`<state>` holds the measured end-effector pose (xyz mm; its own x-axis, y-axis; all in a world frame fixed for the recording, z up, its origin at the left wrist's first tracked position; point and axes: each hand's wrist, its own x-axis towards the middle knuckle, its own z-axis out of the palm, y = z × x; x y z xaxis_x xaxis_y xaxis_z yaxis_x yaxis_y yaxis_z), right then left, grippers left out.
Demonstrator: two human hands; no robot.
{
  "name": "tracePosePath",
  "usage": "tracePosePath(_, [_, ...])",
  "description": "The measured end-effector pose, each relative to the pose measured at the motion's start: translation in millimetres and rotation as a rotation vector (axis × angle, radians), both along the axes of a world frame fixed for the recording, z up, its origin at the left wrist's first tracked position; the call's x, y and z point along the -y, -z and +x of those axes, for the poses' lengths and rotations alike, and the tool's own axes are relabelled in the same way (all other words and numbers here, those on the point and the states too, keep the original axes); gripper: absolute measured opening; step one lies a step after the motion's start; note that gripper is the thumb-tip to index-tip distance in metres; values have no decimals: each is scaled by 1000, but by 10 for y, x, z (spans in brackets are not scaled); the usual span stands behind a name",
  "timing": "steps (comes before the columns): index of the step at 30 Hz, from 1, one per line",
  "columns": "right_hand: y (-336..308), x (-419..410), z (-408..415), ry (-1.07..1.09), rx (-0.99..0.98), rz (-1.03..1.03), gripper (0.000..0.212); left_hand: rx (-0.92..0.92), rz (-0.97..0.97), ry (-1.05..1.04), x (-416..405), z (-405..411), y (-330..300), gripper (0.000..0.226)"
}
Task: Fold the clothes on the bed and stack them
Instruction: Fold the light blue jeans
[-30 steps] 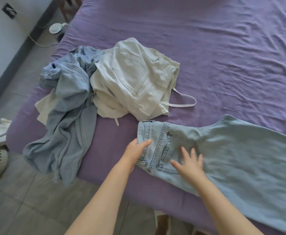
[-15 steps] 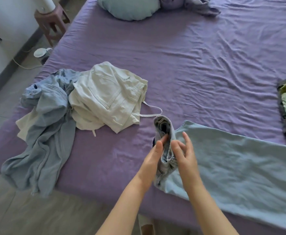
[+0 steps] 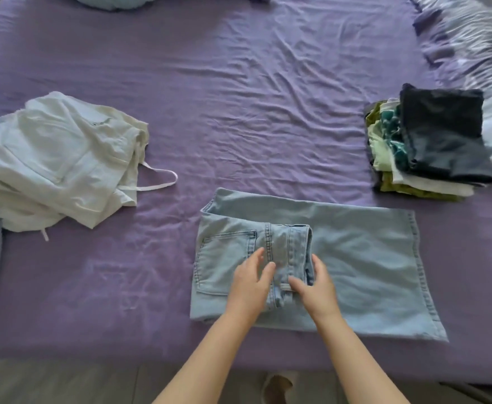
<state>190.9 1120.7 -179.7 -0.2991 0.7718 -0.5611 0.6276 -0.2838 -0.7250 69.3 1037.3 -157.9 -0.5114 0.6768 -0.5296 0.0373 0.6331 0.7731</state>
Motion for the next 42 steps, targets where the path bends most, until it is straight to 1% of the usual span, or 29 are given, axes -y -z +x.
tracePosePath(1, [70, -22, 38, -35, 27, 9, 69, -141, -32, 48, 21, -18, 57, 44])
tracePosePath(3, [166, -58, 75, -101, 73, 13, 74, -317, -80, 138, 73, -55, 161, 41])
tracePosePath(5, [215, -81, 75, -154, 119, 8, 82, -402, -144, 161, 115, -89, 259, 42])
tracePosePath(7, [245, -95, 45, -200, 133, 14, 85, -446, -218, 152, 144, -131, 314, 45])
tracePosePath(9, [257, -104, 4, -236, 118, 42, 82, -446, -282, 110, 163, -197, 335, 52])
tracePosePath(12, [237, -96, 1, -217, 93, 94, 77, -456, -412, 51, 198, -344, 358, 64])
tracePosePath(13, [241, -81, 23, -216, 120, 116, 78, -444, -451, 34, 212, -395, 362, 68])
tracePosePath(14, [236, -59, 42, -250, 204, 154, 80, -417, -485, 20, 224, -441, 370, 72])
tracePosePath(16, [222, 9, 46, -410, 468, 320, 84, -339, -515, 0, 238, -522, 399, 81])
tracePosePath(17, [221, 44, 13, -489, 518, 429, 84, -303, -512, -13, 240, -557, 423, 86])
tracePosePath(19, [222, 106, -122, -590, 437, 645, 78, -272, -516, -31, 244, -614, 477, 95])
tracePosePath(20, [256, 126, -200, -631, 390, 743, 74, -285, -530, -29, 244, -636, 502, 99])
tracePosePath(21, [300, 140, -280, -668, 379, 786, 72, -309, -550, -22, 247, -659, 527, 102])
tracePosePath(23, [399, 139, -398, -766, 463, 660, 75, -345, -579, -14, 245, -696, 571, 109])
tracePosePath(25, [588, 109, -441, -818, 580, 498, 80, -330, -555, -27, 252, -755, 622, 117])
tracePosePath(27, [706, 66, -467, -857, 643, 428, 83, -246, -468, -94, 268, -834, 657, 120])
tracePosePath(29, [675, 35, -523, -885, 672, 370, 83, -100, -358, -234, 264, -924, 625, 113])
tracePosePath(31, [551, 11, -581, -880, 687, 322, 83, 135, -238, -387, 256, -976, 507, 94])
tracePosePath(33, [354, 15, -643, -829, 647, 304, 80, 435, -78, -437, 238, -978, 345, 64])
tracePosePath(34, [233, 35, -672, -759, 562, 287, 78, 581, -8, -421, 222, -962, 237, 54])
tracePosePath(35, [101, 66, -702, -650, 417, 243, 76, 695, 45, -397, 203, -928, 125, 54])
tracePosePath(36, [-50, 107, -734, -521, 231, 172, 75, 784, 99, -368, 189, -881, 24, 59])
tracePosePath(38, [-378, 200, -789, -297, -115, 16, 75, 854, 178, -288, 145, -775, -145, 67])
tracePosePath(39, [-534, 239, -790, -259, -203, -12, 75, 847, 192, -252, 108, -716, -226, 71])
tracePosePath(42, [-892, 227, -650, -201, -269, 20, 78, 856, 222, -104, -57, -504, -490, 77])
